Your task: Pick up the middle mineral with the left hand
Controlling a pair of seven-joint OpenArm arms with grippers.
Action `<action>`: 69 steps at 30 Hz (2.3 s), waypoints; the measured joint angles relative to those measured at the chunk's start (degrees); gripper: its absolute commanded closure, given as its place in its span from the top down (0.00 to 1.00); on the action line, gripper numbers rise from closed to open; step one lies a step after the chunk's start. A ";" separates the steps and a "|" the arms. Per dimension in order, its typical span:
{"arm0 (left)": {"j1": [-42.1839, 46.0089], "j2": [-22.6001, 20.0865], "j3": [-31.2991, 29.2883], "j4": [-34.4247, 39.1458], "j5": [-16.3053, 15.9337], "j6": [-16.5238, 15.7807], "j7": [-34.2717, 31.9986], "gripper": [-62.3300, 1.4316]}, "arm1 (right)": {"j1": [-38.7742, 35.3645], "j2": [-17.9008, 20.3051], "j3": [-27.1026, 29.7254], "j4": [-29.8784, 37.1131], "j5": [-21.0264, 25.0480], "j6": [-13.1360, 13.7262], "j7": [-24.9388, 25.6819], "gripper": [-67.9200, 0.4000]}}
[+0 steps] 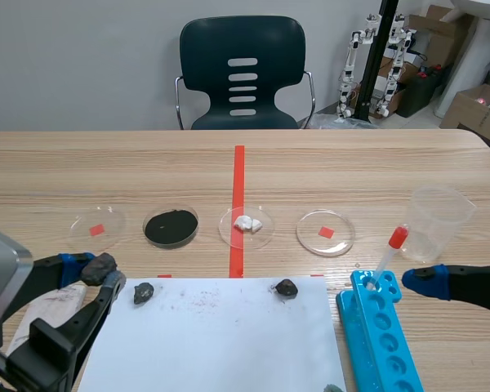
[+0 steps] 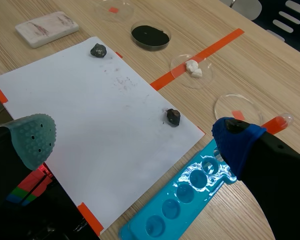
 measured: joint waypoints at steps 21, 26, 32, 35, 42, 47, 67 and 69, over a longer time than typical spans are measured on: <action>0.11 0.02 -0.33 -0.02 0.44 -2.43 0.00 0.23 | 0.00 0.00 0.00 0.00 0.00 0.00 0.00 1.00; 0.11 0.02 -0.33 -0.02 0.44 -2.43 0.00 0.23 | 0.00 0.00 0.00 0.00 0.00 0.00 0.00 1.00; 0.11 0.02 -0.33 -0.02 0.46 -2.43 1.07 0.23 | 0.00 0.00 0.00 0.00 0.00 0.00 0.00 1.00; 0.11 0.02 -0.33 -0.02 0.46 -2.43 1.07 0.23 | 0.00 0.00 0.00 0.00 0.02 0.00 0.00 1.00; -0.04 0.02 -0.33 -0.02 0.46 -2.43 1.05 0.23 | 0.00 0.00 0.00 0.00 0.02 0.00 0.00 1.00; -0.04 0.02 -0.33 -0.02 0.46 -2.43 1.05 0.23 | 0.00 0.00 0.00 0.00 0.02 0.00 0.00 1.00; -0.04 0.02 -0.33 -0.02 0.46 -2.43 1.05 0.23 | 0.00 0.00 0.00 0.00 0.02 0.00 0.00 1.00; -0.04 0.02 -0.33 -0.02 0.46 -2.43 1.05 0.23 | 0.00 0.00 0.00 0.00 0.02 0.00 0.00 1.00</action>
